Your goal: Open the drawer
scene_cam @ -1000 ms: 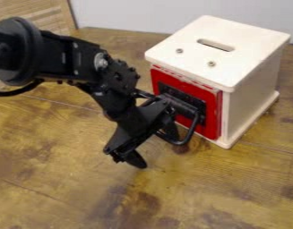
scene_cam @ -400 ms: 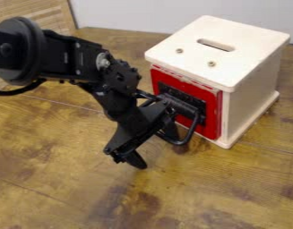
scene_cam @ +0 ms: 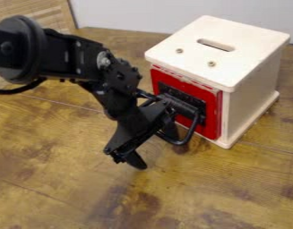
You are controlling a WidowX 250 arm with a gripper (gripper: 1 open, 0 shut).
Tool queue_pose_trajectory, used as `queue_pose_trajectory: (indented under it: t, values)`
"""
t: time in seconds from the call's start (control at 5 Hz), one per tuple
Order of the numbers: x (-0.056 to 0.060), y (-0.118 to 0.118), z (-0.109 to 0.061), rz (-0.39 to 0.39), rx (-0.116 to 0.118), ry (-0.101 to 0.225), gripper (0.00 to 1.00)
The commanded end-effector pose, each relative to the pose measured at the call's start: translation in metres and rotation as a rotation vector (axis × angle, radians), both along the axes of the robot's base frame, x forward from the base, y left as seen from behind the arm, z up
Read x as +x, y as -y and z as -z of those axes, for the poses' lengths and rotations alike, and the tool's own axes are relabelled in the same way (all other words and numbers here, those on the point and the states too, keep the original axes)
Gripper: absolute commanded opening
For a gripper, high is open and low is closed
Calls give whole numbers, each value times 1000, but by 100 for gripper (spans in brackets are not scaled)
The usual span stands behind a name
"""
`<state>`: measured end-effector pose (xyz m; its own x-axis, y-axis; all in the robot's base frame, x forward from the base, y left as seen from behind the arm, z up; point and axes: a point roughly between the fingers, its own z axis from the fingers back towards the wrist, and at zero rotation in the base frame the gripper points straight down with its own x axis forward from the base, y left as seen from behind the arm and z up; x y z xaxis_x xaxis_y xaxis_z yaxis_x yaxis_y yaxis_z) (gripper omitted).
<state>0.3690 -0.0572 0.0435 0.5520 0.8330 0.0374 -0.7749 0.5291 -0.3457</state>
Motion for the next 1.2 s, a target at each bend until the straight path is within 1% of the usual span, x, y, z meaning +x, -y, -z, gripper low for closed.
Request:
queue_pose_trajectory:
  t: [0.0, 1.0]
  values:
    - [1, -6, -9, -2, 13, 10, 100]
    - [5, -10, -9, -50, 6, -12, 100]
